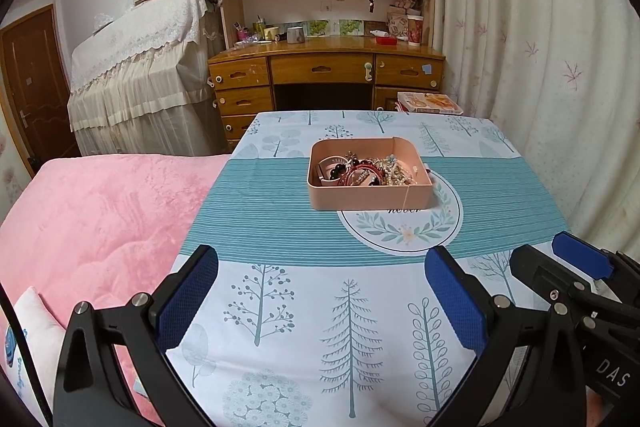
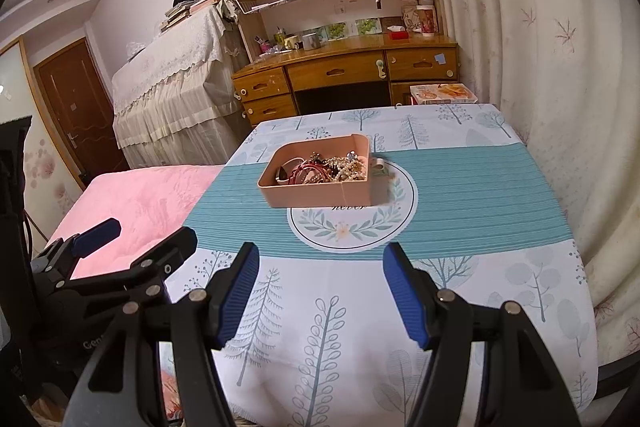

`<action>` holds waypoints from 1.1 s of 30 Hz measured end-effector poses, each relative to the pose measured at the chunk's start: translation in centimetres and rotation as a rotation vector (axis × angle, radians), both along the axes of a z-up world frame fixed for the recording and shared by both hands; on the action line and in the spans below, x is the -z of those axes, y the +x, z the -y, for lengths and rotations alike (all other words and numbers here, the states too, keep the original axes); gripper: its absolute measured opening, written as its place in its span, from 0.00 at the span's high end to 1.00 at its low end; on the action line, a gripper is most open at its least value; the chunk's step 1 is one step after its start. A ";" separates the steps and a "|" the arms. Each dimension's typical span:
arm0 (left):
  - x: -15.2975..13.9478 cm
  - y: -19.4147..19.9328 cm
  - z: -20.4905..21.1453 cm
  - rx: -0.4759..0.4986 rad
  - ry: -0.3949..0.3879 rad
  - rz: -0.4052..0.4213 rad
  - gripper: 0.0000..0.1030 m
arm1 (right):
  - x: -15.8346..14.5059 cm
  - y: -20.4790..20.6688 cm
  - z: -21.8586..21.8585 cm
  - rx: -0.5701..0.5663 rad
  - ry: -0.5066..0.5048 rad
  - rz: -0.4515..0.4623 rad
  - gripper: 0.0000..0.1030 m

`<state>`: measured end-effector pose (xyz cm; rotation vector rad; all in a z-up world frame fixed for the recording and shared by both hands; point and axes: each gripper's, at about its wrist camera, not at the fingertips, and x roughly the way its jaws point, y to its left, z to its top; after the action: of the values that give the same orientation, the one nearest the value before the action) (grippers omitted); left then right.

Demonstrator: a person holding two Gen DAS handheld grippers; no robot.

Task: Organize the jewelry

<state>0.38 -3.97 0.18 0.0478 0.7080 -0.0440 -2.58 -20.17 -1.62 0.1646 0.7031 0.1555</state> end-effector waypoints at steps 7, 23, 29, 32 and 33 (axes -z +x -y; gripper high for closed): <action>0.1 0.0 0.0 0.000 -0.001 0.000 0.01 | 0.0 0.0 0.0 0.000 0.001 0.000 0.37; 0.5 0.2 0.1 0.001 -0.004 -0.009 0.01 | 0.2 -0.2 -0.1 0.000 0.003 -0.005 0.37; 0.7 0.2 0.1 0.001 -0.005 -0.012 0.01 | 0.2 -0.2 -0.1 0.001 0.004 -0.006 0.37; 0.9 0.2 0.2 0.001 -0.006 -0.015 0.01 | 0.1 -0.1 -0.1 0.000 0.004 -0.006 0.37; 0.9 0.2 0.2 0.001 -0.006 -0.015 0.01 | 0.1 -0.1 0.0 0.000 0.004 -0.006 0.37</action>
<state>0.60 -4.14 -0.76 0.0424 0.7227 -0.0475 -2.70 -20.13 -1.75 0.1692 0.7090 0.1563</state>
